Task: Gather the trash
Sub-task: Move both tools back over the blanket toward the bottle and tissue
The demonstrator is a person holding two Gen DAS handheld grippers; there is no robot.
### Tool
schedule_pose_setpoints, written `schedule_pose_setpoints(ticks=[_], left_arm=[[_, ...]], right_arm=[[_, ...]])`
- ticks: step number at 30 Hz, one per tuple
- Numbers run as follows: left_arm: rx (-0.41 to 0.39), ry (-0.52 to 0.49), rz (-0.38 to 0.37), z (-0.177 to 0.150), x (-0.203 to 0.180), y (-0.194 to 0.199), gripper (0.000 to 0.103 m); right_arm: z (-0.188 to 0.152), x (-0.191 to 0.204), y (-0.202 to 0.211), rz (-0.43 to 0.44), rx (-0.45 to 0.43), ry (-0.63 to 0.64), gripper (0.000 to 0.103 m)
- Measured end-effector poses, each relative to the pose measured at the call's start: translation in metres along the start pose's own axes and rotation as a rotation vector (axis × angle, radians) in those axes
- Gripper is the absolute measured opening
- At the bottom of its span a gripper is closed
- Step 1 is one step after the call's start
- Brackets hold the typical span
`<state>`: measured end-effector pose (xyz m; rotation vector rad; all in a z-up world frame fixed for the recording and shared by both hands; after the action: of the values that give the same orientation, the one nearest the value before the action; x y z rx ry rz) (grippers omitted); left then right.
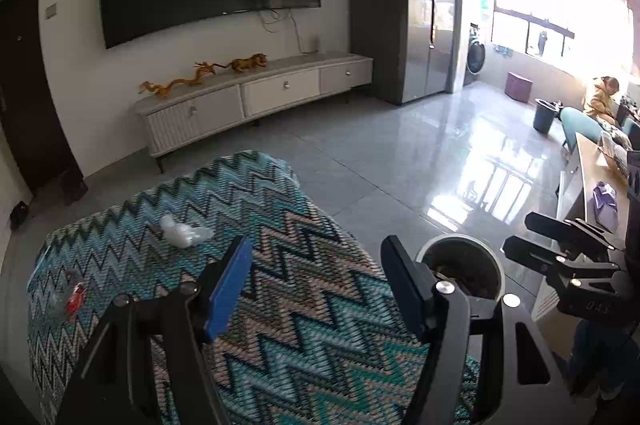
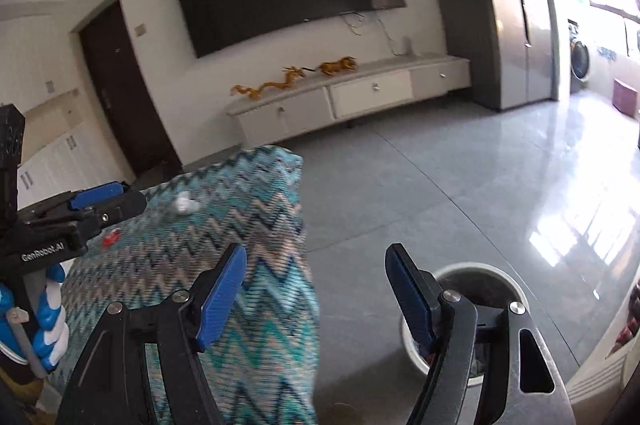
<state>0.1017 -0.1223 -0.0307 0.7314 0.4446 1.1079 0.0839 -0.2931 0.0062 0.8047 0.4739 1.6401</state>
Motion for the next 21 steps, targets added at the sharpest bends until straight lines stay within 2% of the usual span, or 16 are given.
schedule_pose_setpoints(ticks=[6,12,17,21], left_arm=[[-0.052,0.08,0.091,-0.023,0.048,0.037,0.066],[-0.088,0.115,0.151,-0.043,0.076,0.064,0.066],[-0.099,0.166,0.16,-0.058,0.1,0.077,0.067],[-0.104,0.204,0.155,-0.066,0.117,0.082,0.072]], right_arm=[[0.003,0.051,0.001,0.051,-0.009,0.079,0.07],[0.007,0.082,-0.001,0.08,-0.022,0.115,0.071],[0.011,0.104,-0.002,0.083,-0.028,0.145,0.073],[0.015,0.118,-0.002,0.07,-0.027,0.165,0.075]])
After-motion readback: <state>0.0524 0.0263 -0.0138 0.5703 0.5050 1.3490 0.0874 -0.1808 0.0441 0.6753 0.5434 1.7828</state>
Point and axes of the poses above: each gripper's, at about its wrist camera, not at the fingertips, and y roughly against the way its jaws point, x to its left, z to its top, the point moved 3 cm from there along -y, roughly the way its jaws point, and after that the axes turned 10 degrees about x, right-handed, at the moved point
